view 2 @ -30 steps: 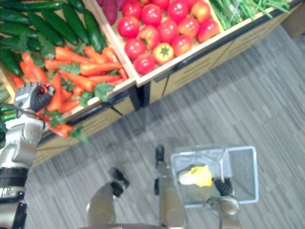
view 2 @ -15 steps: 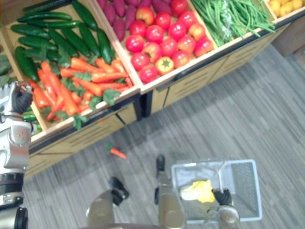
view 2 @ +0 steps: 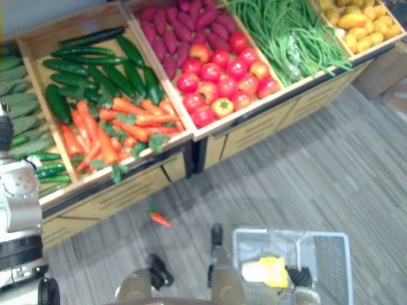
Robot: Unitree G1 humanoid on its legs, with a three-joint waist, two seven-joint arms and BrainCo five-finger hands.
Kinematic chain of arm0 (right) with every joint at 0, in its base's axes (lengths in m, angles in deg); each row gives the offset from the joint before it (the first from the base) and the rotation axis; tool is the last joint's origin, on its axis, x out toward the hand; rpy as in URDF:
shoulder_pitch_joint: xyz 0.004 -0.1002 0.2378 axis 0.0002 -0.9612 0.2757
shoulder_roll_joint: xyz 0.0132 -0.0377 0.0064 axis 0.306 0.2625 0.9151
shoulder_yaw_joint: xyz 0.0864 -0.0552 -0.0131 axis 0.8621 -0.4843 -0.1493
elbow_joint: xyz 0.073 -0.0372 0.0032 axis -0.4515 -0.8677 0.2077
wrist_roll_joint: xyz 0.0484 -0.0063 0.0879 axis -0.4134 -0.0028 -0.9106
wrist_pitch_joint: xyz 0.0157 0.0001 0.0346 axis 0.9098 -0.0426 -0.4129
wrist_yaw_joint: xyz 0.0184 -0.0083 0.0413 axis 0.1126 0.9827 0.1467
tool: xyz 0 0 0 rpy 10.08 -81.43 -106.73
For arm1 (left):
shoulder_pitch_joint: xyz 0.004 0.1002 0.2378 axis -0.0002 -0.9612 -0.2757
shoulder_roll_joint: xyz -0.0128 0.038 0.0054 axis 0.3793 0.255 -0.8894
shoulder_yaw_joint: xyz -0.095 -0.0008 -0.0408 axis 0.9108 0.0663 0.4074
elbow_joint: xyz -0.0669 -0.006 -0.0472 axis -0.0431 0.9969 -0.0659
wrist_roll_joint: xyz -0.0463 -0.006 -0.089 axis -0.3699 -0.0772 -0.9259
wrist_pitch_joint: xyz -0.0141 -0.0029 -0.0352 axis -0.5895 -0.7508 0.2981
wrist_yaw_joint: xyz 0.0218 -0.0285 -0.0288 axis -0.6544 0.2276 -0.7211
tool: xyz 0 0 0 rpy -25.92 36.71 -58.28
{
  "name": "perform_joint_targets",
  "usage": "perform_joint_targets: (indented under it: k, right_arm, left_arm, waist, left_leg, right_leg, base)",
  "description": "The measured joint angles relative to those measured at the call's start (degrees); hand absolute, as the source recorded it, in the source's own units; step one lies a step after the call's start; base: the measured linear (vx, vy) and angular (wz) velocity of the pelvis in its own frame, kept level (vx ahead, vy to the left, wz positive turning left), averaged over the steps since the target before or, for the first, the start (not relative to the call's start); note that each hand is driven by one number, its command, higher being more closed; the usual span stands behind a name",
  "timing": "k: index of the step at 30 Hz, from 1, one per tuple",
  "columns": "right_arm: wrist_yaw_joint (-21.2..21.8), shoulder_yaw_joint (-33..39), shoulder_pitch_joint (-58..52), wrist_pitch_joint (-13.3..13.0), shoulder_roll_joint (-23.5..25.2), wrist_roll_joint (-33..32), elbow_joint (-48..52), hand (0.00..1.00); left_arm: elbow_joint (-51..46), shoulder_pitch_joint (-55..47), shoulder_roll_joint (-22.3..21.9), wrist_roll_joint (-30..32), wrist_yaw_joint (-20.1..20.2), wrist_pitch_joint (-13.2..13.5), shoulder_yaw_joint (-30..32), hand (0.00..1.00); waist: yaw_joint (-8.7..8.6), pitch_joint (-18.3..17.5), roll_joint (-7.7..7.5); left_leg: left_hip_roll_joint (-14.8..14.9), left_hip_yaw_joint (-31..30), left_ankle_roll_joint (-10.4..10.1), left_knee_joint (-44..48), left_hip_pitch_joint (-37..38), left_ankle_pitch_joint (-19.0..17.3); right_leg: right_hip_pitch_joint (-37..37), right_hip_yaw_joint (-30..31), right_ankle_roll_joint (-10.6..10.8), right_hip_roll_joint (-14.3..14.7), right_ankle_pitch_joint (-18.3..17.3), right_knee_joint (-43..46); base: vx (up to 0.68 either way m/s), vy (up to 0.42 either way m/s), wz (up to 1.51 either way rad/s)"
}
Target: Pick vegetable in the basket
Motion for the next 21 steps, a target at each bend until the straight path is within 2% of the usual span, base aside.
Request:
perform_joint_targets:
  k: [4,9,12,18,21]
  right_arm:
    - [0.0,-0.1,-0.1,0.0,-0.1,0.0,-1.6,1.00]
    - [0.1,-0.3,-0.2,0.9,-0.1,0.0,-1.6,1.00]
    - [0.1,-0.8,-0.2,1.0,-0.1,0.0,-1.6,1.00]
    - [0.1,-2.6,-0.2,0.9,-0.2,0.0,-1.5,1.00]
    - [0.1,-3.2,0.2,0.8,-0.2,0.0,-1.4,1.00]
  left_arm:
    - [0.9,-2.0,-0.2,0.0,1.1,0.1,-0.3,0.00]
    - [4.5,-3.4,-0.2,0.2,6.5,0.1,-3.9,0.00]
    - [6.5,-3.5,-0.2,0.8,8.2,0.1,-6.2,0.00]
    - [13.3,-3.4,-0.1,4.6,8.2,0.4,-11.0,0.00]
    - [20.5,-2.1,3.5,7.9,8.6,2.9,-14.4,0.00]
  waist:
    - [0.09,-1.0,-0.35]
    - [-0.01,-1.7,-0.65]
    - [-0.13,-2.1,-0.98]
    - [-0.83,-2.2,-0.96]
    - [-1.75,-2.4,-0.89]
  left_leg:
    - [-0.9,-0.2,0.1,-0.8,0.7,-0.1]
    - [-1.7,0.1,0.3,-0.9,0.6,-0.9]
    - [-1.8,0.7,0.2,-0.8,0.5,-1.0]
    - [-0.6,1.6,0.3,1.4,0.3,-1.9]
    - [-0.2,1.8,0.4,2.1,-0.4,-2.3]
  right_leg:
    - [0.5,0.0,0.0,-0.5,0.0,0.0]
    - [0.2,0.2,0.2,-1.4,-0.2,-0.1]
    - [-0.2,0.7,0.2,-1.4,-0.2,0.0]
    - [-0.5,1.9,0.0,-0.7,-0.1,0.0]
    - [-1.4,2.3,0.1,-0.3,0.1,0.0]
  base:
    - [0.00,0.003,0.04]
    - [0.00,0.001,-0.01]
    - [0.00,-0.010,-0.09]
    - [0.01,-0.023,-0.12]
    - [0.00,-0.048,-0.08]
